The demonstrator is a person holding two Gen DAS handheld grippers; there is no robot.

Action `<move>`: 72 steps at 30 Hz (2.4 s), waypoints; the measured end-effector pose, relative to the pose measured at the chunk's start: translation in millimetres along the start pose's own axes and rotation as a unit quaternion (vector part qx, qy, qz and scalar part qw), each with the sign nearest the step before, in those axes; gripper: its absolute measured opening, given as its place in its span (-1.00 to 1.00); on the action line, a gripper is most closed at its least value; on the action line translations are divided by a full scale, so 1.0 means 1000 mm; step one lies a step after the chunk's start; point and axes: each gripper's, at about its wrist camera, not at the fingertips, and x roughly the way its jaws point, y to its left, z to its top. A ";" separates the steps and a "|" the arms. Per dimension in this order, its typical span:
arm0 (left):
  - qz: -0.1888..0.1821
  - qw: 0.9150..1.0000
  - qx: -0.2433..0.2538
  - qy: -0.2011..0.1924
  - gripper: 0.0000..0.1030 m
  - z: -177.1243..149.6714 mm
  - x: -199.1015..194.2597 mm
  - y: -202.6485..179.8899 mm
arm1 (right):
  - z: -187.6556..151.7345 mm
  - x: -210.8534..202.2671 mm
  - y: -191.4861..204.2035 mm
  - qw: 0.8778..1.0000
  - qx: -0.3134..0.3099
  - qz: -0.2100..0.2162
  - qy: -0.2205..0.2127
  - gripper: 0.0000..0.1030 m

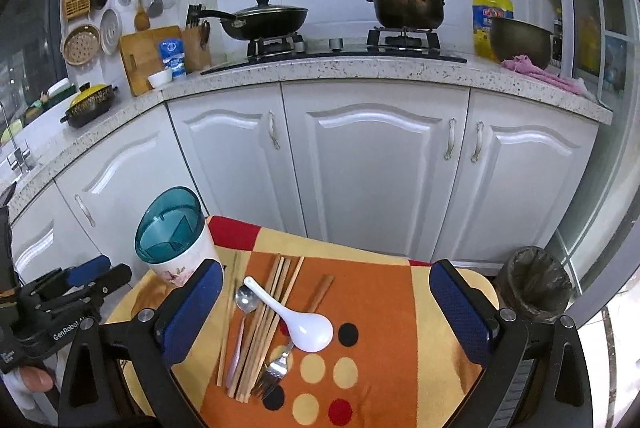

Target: Organize utensils

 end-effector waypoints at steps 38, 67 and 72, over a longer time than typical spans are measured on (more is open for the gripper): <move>-0.001 1.000 0.003 0.008 -0.11 -0.003 0.002 -0.008 | -0.018 0.010 0.001 1.000 -0.001 -0.010 0.030 0.99; 0.000 1.000 -0.001 0.013 -0.11 -0.004 0.005 -0.010 | -0.023 0.023 0.000 0.998 0.001 -0.009 0.059 0.99; -0.005 1.000 -0.003 0.013 -0.11 -0.003 0.006 -0.010 | -0.023 0.023 0.000 0.998 0.000 -0.011 0.060 0.99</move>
